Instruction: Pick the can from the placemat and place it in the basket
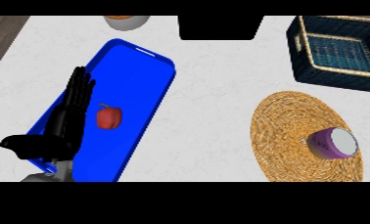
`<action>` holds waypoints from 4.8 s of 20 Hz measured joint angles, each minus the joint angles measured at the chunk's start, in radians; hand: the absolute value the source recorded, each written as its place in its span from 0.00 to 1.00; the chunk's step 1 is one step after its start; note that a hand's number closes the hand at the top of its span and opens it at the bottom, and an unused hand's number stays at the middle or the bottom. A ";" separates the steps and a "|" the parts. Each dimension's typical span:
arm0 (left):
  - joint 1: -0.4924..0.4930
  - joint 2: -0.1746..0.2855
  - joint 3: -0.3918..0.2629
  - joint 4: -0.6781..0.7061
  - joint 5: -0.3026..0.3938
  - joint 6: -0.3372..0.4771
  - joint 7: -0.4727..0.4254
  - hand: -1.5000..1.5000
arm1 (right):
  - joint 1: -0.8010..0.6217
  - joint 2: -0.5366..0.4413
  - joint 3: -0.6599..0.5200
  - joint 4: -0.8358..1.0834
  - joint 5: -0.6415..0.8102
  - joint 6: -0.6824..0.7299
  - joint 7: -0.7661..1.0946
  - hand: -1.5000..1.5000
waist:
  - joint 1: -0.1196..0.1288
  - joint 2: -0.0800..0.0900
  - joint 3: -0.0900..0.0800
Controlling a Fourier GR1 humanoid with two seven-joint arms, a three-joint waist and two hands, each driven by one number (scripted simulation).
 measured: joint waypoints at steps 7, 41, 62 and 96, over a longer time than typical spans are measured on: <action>0.004 -0.035 0.015 0.000 -0.033 -0.015 0.010 0.50 | -0.011 0.144 0.064 0.036 0.178 0.007 -0.088 0.00 | 0.000 0.000 0.000; 0.017 -0.138 0.109 -0.054 -0.149 -0.120 0.076 0.50 | -0.114 0.453 0.081 0.344 0.620 0.049 -0.357 0.00 | 0.001 0.000 0.000; 0.003 -0.181 0.152 -0.010 -0.176 -0.165 0.052 0.50 | -0.154 0.466 0.089 0.552 0.776 -0.026 -0.565 1.00 | 0.002 -0.003 -0.007; 0.007 -0.190 0.178 -0.003 -0.181 -0.173 0.049 0.50 | -0.561 0.837 0.317 0.460 0.793 -0.325 -0.366 1.00 | -0.012 -0.008 -0.002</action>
